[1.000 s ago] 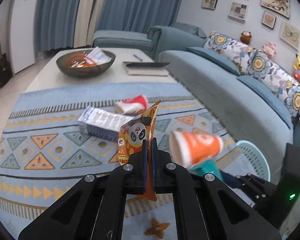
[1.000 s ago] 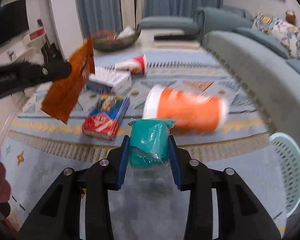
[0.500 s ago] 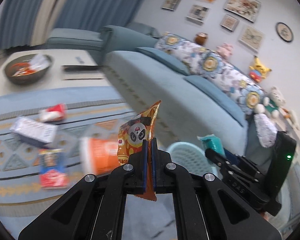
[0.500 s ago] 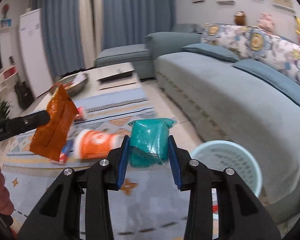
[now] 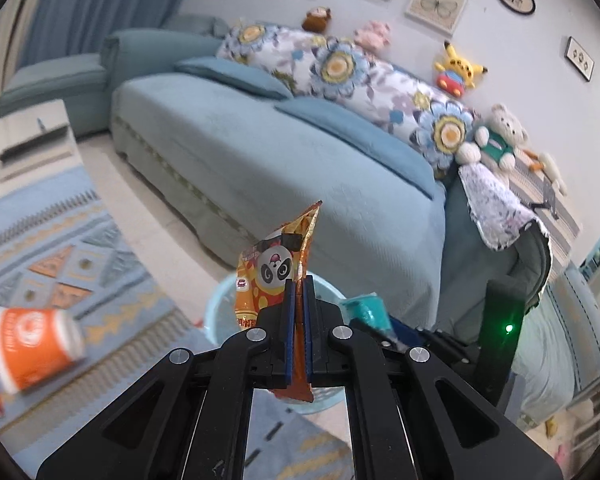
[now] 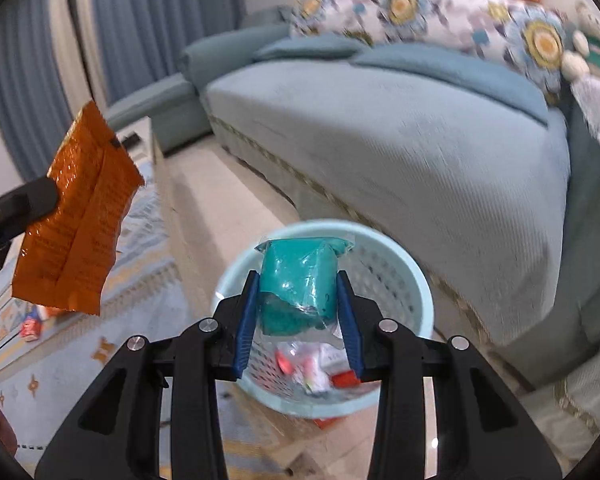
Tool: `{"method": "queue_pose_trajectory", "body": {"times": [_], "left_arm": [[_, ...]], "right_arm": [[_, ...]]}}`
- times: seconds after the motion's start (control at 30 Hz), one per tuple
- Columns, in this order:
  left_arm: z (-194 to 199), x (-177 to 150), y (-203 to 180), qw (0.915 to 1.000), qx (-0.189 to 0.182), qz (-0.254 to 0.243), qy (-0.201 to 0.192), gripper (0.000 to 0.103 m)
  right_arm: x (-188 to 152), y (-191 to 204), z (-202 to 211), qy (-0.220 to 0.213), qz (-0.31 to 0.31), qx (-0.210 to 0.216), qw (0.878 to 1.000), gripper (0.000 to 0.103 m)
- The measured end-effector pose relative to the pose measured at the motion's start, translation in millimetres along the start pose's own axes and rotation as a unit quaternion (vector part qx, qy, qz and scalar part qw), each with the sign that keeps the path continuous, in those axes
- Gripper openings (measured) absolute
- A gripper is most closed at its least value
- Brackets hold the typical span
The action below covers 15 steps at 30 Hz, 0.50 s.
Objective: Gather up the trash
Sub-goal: 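Carry snack bag and teal packet to the blue basket and open both tools, then move back to the rug and grasp the red tiger card box with left tool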
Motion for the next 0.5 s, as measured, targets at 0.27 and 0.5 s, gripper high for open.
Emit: {"method": "queue_pose_trajectory", "body": {"times": [0.27,0.5], "left_arm": [[-68.3,-31.2,9.1,0.9977,-0.007,0.022,0.063,0.003],[-72.0,-41.2,20.9,0.9975,0.007,0.027,0.066,0.045]], "right_arm": [[-23.2,-30.7,-42.2,0.055,-0.03,-0.01,0.998,0.037],[-30.0,-46.9,-57.0,0.073,-0.052,-0.004,0.996,0.057]]}}
Point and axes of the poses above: each gripper's, at about its wrist camera, not at the fingertips, and z roughly against the way its jaws point, y to its left, x to its top, the point moved 1 cm from there along -z, roughly the way its jaws point, and after that the axes turned 3 degrees about -y, right-handed, at the moved point
